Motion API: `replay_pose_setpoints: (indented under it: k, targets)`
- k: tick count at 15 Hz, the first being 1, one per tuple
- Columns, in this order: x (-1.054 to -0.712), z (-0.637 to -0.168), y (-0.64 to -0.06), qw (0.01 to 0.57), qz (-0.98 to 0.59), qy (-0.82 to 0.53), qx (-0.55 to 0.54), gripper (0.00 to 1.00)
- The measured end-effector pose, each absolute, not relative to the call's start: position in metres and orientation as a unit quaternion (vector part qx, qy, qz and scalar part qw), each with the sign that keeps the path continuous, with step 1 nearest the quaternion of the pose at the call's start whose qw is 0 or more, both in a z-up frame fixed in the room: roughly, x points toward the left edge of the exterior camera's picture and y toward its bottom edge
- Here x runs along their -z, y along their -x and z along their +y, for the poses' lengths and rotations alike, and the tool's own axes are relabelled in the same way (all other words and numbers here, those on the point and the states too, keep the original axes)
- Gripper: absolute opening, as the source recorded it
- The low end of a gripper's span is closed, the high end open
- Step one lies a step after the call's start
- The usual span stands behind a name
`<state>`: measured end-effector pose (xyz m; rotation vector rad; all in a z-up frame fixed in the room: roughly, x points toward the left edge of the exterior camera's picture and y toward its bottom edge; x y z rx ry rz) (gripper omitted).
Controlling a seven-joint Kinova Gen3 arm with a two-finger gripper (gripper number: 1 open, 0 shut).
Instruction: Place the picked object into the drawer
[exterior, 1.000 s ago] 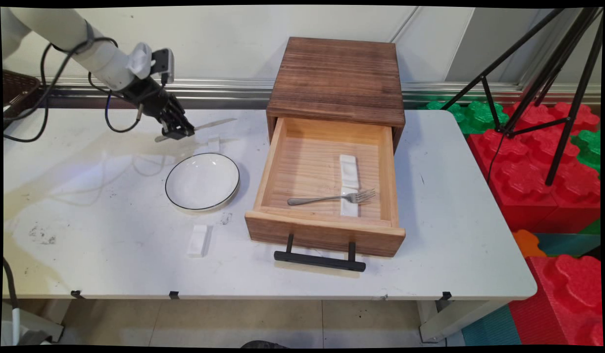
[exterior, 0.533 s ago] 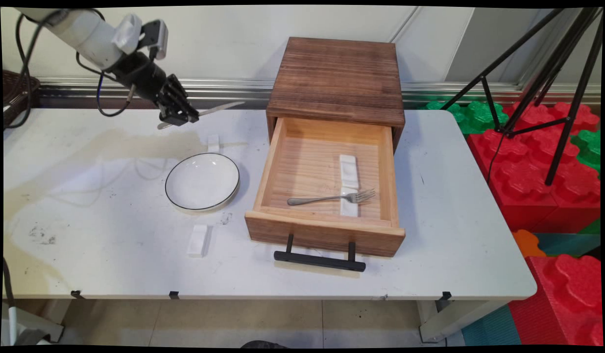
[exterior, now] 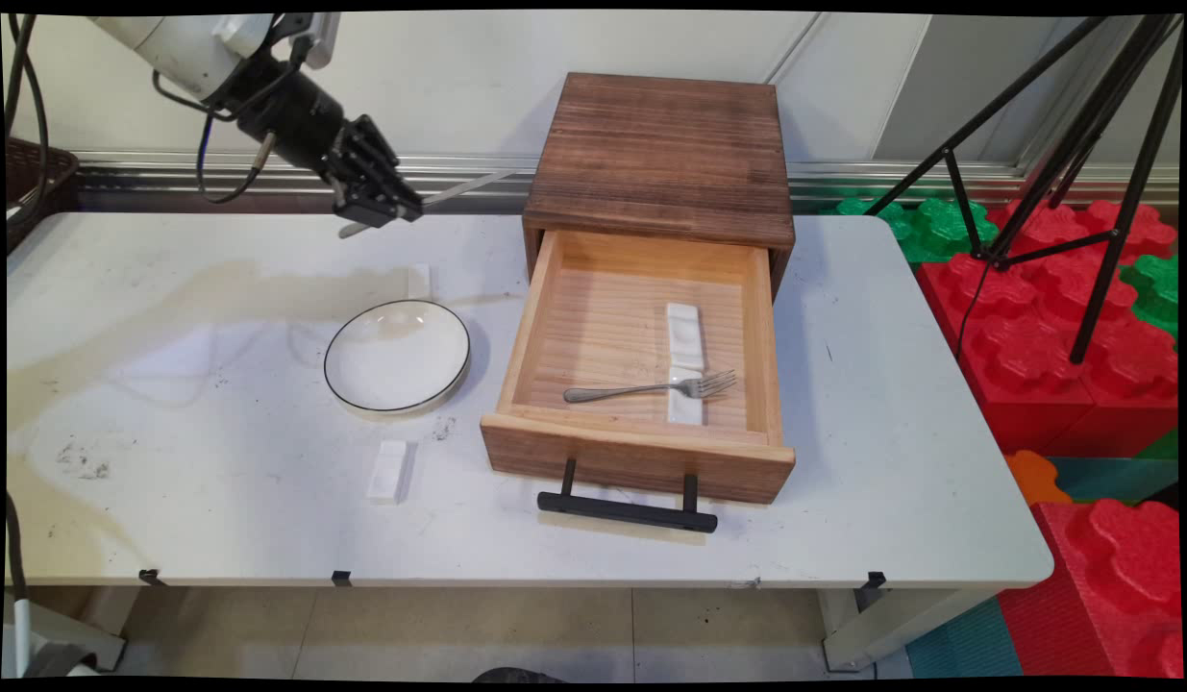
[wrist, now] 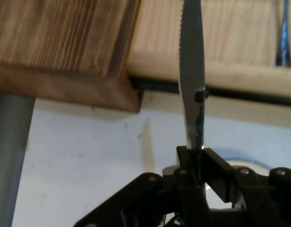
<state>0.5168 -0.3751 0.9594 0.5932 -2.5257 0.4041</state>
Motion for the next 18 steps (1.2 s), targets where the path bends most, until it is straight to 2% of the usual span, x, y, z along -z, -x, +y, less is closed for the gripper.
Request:
replay_pose_setpoints:
  k: [9, 18]
  targets:
    - [-0.979, -0.376, -0.441, 0.302, -0.923, -0.192, -0.14, 0.0]
    - [-0.963, -0.409, -0.363, 0.311, -0.921, -0.185, -0.142, 0.0]
